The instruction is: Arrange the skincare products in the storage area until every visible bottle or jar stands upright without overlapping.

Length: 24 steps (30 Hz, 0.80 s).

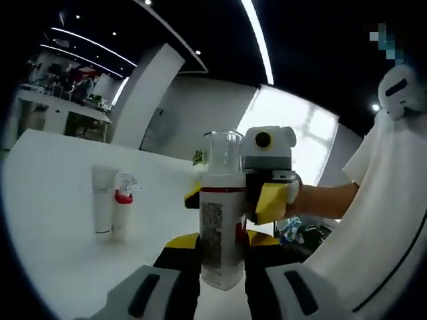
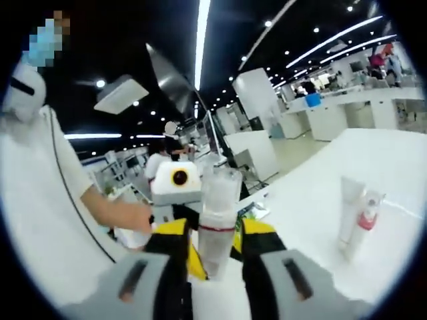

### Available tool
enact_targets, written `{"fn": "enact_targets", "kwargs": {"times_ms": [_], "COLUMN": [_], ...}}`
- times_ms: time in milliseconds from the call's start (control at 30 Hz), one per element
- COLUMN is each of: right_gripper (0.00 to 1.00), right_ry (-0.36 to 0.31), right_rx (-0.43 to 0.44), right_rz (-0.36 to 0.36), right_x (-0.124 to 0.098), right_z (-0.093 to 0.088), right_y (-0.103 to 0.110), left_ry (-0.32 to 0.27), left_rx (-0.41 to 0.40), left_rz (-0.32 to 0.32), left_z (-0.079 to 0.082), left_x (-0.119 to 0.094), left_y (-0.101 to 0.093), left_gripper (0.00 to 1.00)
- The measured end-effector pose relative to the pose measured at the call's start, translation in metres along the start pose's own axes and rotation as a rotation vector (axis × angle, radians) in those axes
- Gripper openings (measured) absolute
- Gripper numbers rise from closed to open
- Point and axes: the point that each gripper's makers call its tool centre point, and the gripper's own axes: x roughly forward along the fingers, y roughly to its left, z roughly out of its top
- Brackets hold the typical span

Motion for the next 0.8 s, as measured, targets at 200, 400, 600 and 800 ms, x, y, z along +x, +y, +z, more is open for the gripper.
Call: {"fn": "enact_targets", "kwargs": {"times_ms": [200, 400, 600, 800], "right_gripper": [0.3, 0.3, 0.28, 0.28], "right_ry": [-0.002, -0.024, -0.006, 0.006], "right_rx": [-0.007, 0.019, 0.105, 0.139], "right_rz": [-0.128, -0.206, -0.223, -0.26], "right_x": [0.0, -0.002, 0.007, 0.017], "right_z": [0.002, 0.006, -0.002, -0.003], "right_y": [-0.01, -0.019, -0.019, -0.02], "left_ry": [0.006, 0.035, 0.087, 0.085], "left_rx": [0.031, 0.064, 0.122, 0.113], "left_rz": [0.069, 0.15, 0.286, 0.334], "left_z": [0.001, -0.003, -0.007, -0.007], "left_x": [0.003, -0.001, -0.015, -0.021], "left_y": [0.008, 0.017, 0.036, 0.046], "left_gripper": [0.23, 0.23, 0.23, 0.23]}}
